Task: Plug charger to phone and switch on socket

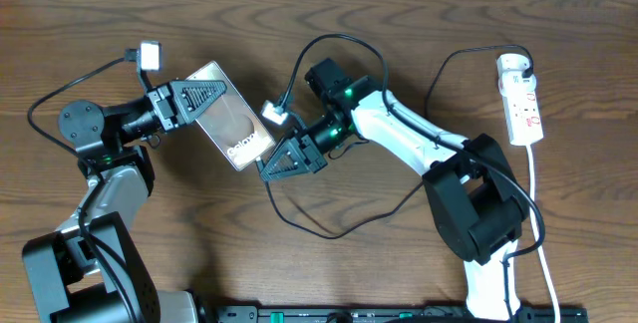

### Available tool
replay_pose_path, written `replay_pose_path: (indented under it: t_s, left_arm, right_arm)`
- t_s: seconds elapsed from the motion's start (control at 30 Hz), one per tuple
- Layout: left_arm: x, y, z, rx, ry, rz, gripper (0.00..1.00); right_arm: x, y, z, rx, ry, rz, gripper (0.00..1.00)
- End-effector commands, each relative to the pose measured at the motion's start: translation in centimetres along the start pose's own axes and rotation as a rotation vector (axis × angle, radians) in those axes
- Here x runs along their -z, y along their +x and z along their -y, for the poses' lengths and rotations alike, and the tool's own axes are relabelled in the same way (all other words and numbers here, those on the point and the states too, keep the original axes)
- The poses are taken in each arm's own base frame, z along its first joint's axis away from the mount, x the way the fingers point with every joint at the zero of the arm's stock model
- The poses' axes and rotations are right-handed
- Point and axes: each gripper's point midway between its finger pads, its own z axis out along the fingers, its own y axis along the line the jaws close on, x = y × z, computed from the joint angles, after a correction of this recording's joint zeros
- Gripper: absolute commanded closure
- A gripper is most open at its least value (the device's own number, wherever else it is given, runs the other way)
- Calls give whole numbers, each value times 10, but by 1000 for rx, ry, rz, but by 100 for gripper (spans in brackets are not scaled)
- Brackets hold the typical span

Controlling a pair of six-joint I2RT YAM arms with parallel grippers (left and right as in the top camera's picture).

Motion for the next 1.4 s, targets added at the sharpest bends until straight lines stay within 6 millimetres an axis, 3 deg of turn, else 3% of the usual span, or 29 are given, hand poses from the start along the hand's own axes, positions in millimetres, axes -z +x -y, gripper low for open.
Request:
replay_pose_path:
  t_s: [0.0,0.7,1.03,1.37]
  left_arm:
    - [-3,2,10,-17,15,-39,93]
    - [-3,2,10,-16,15,-39,93]
    - [-3,2,10,-18,15,-38,93]
    - [13,-7,5,-22,-15,8,93]
  right_arm:
    - [7,-1,5,-6,31,7,99]
    - [24,-3,18,-25,96,24,99]
    - [14,0,12,-33,70,7,99]
    - [7,15,17,-103,121,-49,99]
